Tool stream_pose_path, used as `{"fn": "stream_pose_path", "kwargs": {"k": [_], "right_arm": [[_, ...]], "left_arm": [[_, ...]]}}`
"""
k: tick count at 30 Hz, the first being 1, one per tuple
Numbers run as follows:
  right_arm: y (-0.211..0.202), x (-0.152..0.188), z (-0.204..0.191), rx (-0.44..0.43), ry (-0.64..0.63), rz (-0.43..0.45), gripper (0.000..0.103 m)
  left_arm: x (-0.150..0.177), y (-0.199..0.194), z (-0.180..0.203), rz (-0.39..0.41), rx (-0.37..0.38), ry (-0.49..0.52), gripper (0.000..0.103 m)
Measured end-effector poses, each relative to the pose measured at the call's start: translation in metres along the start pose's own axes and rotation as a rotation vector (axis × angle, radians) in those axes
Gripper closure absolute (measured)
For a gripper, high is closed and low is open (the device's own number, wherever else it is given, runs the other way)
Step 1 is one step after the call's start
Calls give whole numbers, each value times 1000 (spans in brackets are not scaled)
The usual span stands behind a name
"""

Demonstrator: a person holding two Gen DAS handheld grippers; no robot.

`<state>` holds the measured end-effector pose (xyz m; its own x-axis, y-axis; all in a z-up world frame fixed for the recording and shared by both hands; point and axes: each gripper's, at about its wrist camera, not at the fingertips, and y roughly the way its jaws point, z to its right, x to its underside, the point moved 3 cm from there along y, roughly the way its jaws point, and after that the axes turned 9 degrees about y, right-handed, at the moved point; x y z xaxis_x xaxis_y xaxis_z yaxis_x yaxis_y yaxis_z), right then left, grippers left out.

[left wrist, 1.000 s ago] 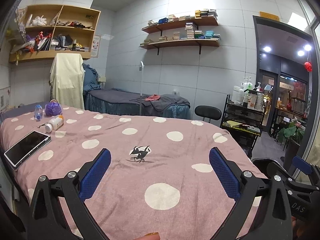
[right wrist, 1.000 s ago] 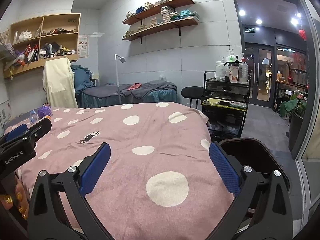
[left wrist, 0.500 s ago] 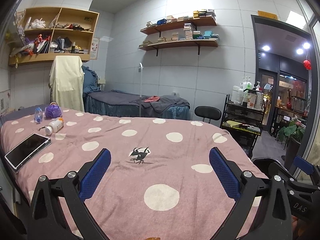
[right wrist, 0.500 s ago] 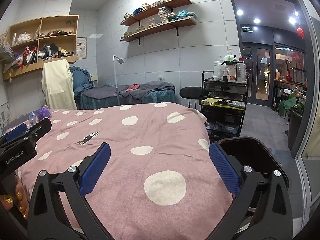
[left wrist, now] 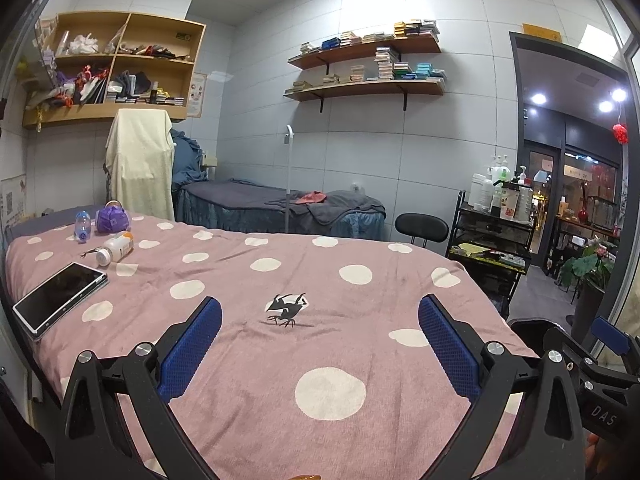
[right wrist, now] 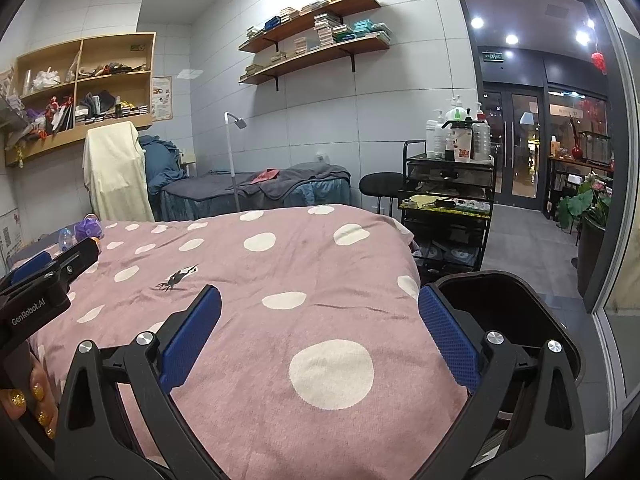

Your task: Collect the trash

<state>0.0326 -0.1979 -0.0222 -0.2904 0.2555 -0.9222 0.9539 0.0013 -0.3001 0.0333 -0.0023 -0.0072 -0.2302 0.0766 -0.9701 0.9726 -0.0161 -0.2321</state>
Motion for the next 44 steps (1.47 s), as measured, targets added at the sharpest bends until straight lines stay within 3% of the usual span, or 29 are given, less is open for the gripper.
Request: {"fn": "stream_pose_path", "kwargs": {"k": [44], "right_arm": [[2,2,5,0,15,-24,6]], "left_arm": [[-2,5,6,-18,32,8,6]]}}
